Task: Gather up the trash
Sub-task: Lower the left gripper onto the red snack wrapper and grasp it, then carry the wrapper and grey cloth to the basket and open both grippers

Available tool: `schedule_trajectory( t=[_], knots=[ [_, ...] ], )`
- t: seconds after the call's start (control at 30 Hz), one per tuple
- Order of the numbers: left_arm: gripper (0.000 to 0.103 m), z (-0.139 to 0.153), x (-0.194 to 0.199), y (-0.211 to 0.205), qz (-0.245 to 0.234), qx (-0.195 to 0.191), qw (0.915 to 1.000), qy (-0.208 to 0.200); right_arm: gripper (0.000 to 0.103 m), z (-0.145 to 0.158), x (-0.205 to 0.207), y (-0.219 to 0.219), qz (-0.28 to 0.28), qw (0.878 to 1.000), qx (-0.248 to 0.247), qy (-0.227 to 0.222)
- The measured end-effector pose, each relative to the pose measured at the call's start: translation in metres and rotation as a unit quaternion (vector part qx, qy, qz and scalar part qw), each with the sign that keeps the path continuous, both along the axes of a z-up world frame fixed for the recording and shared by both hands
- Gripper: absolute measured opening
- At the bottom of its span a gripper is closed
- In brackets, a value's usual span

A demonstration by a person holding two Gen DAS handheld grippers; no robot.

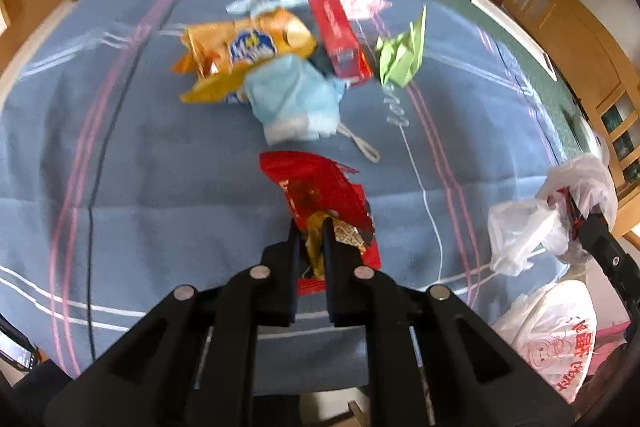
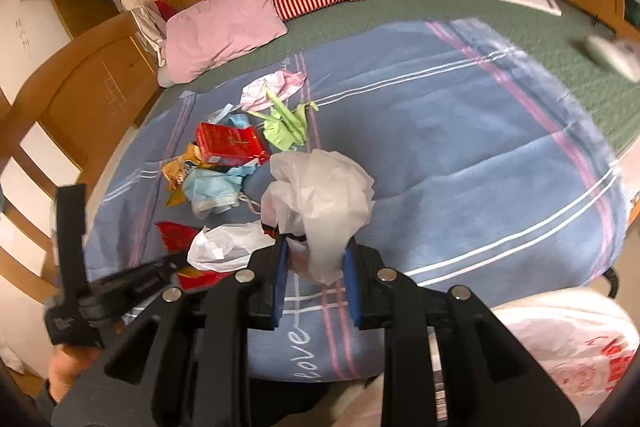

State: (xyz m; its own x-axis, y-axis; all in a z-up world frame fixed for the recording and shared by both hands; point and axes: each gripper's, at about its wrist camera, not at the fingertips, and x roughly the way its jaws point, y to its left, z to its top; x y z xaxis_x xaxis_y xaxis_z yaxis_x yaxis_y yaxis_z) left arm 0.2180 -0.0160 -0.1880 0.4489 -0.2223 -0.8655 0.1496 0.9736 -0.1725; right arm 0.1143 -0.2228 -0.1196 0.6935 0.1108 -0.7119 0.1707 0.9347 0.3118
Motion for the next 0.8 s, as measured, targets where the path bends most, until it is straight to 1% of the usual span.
schedule_trajectory(
  t=[0.03,0.1,0.13,0.23,0.33,0.43,0.53,0.63,0.7,0.73,0.8],
  knots=[
    [0.011,0.002,-0.001,0.001,0.004,-0.001,1.0000,-0.008,0.025,-0.001,-0.001,-0.002,-0.001,1.000,-0.001,0.002],
    [0.010,0.009,-0.002,0.003,0.012,-0.002,0.9996,-0.026,0.025,-0.006,-0.002,-0.007,-0.003,1.000,0.013,0.010],
    [0.010,0.013,-0.004,0.004,0.016,-0.002,0.9990,-0.041,0.025,-0.008,-0.003,-0.009,-0.005,1.000,0.017,0.012],
    [0.010,0.026,-0.010,0.006,0.018,-0.006,0.9977,-0.065,0.025,-0.010,-0.006,-0.012,-0.011,1.000,0.012,0.014],
    [0.010,0.033,-0.013,0.007,0.013,-0.012,0.9965,-0.082,0.025,-0.007,-0.011,-0.016,-0.009,1.000,0.013,0.012],
    [0.010,0.038,-0.016,0.007,0.006,-0.017,0.9952,-0.096,0.025,0.003,-0.022,-0.023,-0.003,1.000,0.011,0.006],
    [0.010,0.043,-0.020,0.004,-0.003,-0.020,0.9938,-0.109,0.025,0.019,-0.044,-0.035,0.001,1.000,-0.006,-0.004],
    [0.010,0.052,-0.031,0.002,-0.016,-0.033,0.9896,-0.139,0.025,0.033,-0.076,-0.055,-0.005,1.000,-0.026,-0.008],
    [0.010,0.059,-0.041,-0.003,-0.023,-0.034,0.9864,-0.159,0.025,0.035,-0.095,-0.070,-0.015,0.999,-0.035,0.000],
    [0.010,0.064,-0.050,-0.010,-0.033,-0.037,0.9842,-0.170,0.025,0.032,-0.105,-0.079,-0.023,0.999,-0.039,0.011],
    [0.010,0.069,-0.067,-0.025,-0.065,-0.063,0.9809,-0.172,0.025,0.023,-0.120,-0.095,-0.037,0.998,-0.035,0.038]
  ],
)
